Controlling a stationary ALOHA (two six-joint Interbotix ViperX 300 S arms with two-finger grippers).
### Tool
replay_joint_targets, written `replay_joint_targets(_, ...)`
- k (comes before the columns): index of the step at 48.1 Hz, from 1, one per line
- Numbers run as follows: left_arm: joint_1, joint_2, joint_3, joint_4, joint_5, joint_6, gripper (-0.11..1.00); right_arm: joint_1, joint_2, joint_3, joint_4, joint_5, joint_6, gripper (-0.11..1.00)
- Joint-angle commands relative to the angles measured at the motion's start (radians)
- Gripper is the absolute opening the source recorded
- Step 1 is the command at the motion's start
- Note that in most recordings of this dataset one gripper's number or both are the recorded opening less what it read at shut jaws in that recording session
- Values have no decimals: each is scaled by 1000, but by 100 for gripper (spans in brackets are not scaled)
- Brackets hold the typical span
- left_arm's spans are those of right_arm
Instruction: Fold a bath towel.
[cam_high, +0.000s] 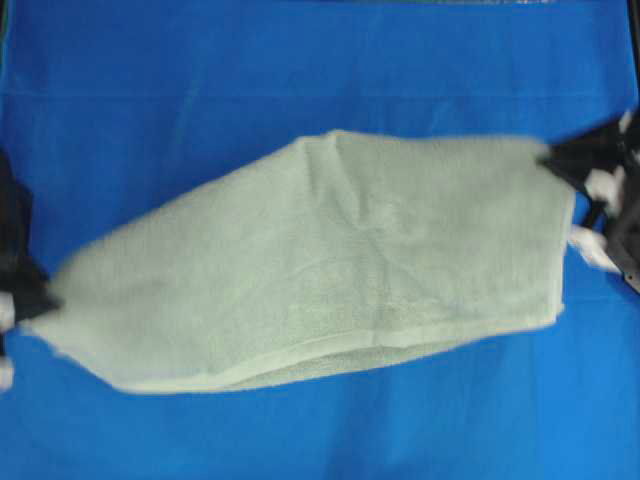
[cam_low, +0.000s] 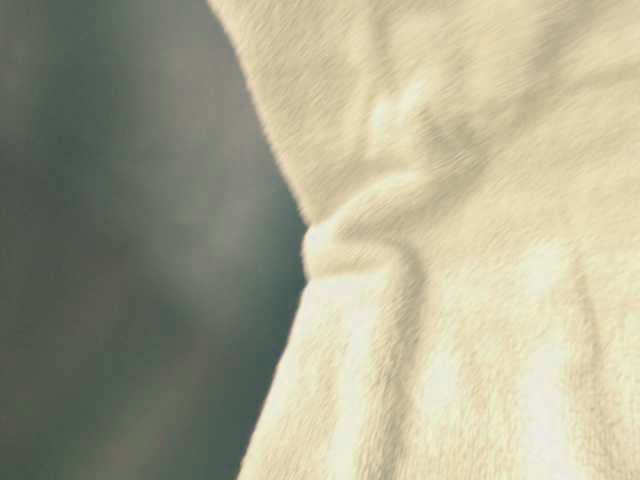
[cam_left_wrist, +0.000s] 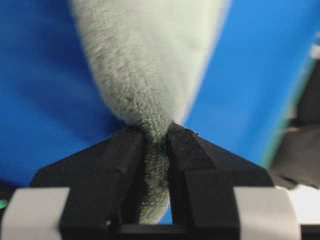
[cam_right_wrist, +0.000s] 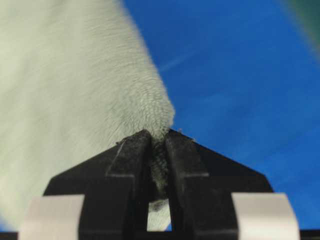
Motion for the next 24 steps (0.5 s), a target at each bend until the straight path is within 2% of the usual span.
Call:
replay_joint_targets(1, -64, 41, -49, 15, -75, -41, 10, -97, 20, -29, -49, -25, -6, 10)
replay_joint_targets(7, -123, 132, -107, 32, -143, -55, 10, -282, 57, -37, -74, -118, -34, 10)
replay_joint_targets(15, -163, 268, -229, 54, -164, -51, 10, -522, 109, -61, -71, -324, -150, 10)
replay_joint_targets(20, -181, 348, -316, 89, -166, -38, 10, -620, 149, -80, -60, -387, -196, 10)
replay_joint_targets(24, -186, 402, -383, 112, -163, -18, 10, -655, 170, -92, -58, -400, -225, 10)
